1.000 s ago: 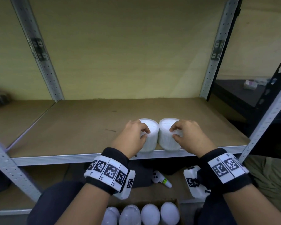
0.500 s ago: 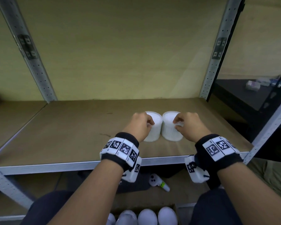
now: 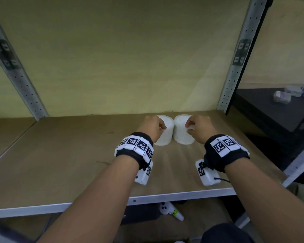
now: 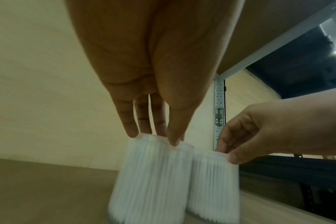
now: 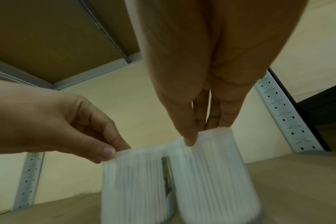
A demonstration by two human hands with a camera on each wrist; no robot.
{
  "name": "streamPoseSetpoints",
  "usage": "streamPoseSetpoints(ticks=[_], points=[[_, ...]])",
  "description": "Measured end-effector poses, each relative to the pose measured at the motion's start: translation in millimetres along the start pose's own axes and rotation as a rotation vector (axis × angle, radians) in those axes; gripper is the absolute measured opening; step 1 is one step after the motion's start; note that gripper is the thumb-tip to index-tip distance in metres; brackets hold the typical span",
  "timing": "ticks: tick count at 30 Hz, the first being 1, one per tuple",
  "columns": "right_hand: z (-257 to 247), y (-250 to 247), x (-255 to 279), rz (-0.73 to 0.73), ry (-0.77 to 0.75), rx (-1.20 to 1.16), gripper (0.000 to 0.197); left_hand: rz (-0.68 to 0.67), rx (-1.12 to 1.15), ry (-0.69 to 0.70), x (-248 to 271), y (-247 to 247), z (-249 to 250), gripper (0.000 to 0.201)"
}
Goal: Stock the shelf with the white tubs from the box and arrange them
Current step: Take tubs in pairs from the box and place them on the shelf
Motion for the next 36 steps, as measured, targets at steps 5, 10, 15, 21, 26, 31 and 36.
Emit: streamPoseSetpoints(ticks=[5, 10, 15, 21, 26, 31, 36], points=[[-3, 3, -37, 0.007, 0.006, -0.023, 0.019, -0.007, -0.008, -0.011, -35, 5, -14, 0.023], [-7, 4, -71, 0.023, -0.01, 0.011, 0.021, 0.035, 0.003, 0.002, -67, 7, -26, 0.021], [-9, 2, -98, 0.056, -0.018, 0.003, 0.019, 0.096, 0.016, 0.024, -90, 7, -32, 0.021], [-9, 1, -119, 0.069, 0.0, -0.02, 0.02, 0.123, 0.024, 0.018, -109, 11, -38, 0.022], [-6, 3, -125, 0.121, 0.0, -0.058, 0.018, -0.01, 0.025, -0.061, -124, 24, -45, 0.03], [-8, 0, -124, 0.107, -0.021, -0.04, 0.02, -0.113, -0.036, -0.08, -125, 25, -44, 0.039], [-15, 5, -112, -0.012, -0.009, 0.105, 0.038, -0.28, -0.129, -0.024, -111, 28, -36, 0.058]])
Point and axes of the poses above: each hand's wrist, its own x-axis away from the middle knuckle, its own y-axis out of the palm, z = x × y, the point moved 10 cm from there along -x, towards the middle knuckle, and after that the axes turned 13 degrees about y, right-handed, at the moved point
